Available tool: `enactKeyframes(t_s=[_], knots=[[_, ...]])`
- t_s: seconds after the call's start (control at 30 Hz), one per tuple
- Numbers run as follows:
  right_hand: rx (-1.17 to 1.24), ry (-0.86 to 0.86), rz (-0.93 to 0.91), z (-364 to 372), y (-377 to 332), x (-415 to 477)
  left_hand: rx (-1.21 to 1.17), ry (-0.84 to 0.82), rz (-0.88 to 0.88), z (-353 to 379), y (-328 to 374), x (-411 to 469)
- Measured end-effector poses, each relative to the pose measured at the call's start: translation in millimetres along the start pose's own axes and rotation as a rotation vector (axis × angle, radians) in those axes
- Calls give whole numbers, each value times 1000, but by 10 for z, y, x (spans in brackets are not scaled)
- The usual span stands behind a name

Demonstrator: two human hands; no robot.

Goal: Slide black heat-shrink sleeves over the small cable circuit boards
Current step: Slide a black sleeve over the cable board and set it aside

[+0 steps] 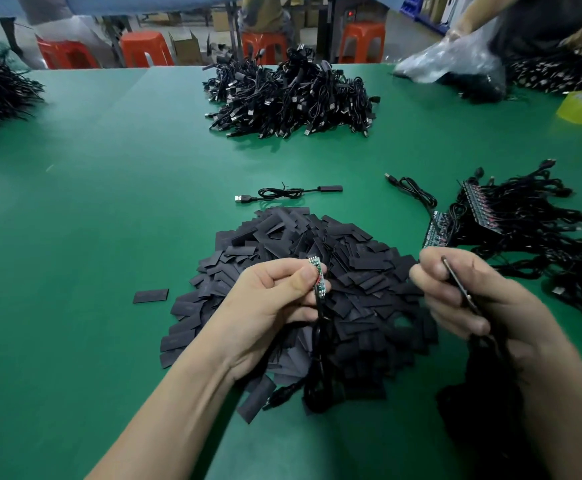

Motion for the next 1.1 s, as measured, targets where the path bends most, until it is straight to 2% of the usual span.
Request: enactKeyframes(t_s=[0.13, 0.2, 0.37, 0.43, 0.47, 0.53, 0.63, 0.87, 0.97, 1.03, 1.1], knots=[[-362, 403, 88, -172, -145, -42, 26, -7, 3, -14, -29, 10], [-625, 563, 129, -262, -197, -56, 48, -6, 12, -9, -35, 11], [-1279, 749, 128, -354, -287, -34, 162, 52, 94, 17, -11, -6], [-1465, 777, -6, -241, -248, 6, 190, 92, 144, 31, 3, -9], [-1474, 742, -114, -143, -207, 42, 187, 121, 165, 38, 5, -11], [-1309, 581, -243, 109, -77, 125, 151, 186, 197, 56, 14, -18], [-1053, 301, -177, 379, 238, 203, 174, 297, 235, 55, 16, -24], [-521, 217, -172, 515, 495, 229, 326, 279, 375, 47, -14, 10], [-245, 259, -200, 562, 369, 263, 639, 357, 417, -15, -56, 32], [-177, 301, -254, 557, 210, 273, 1015, 378, 481, -16, -105, 27], [-176, 366, -273, 521, 44, 270, 1294, 363, 489, 52, -145, 0]])
Point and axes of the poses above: each hand's wrist, its own x-axis towards the middle knuckle, its own z-axis out of the palm, y = z × x, the point moved 1 cm from there along x, towards the middle knuckle, and after that the axes turned 14 degrees about x, right-handed, at the moved point
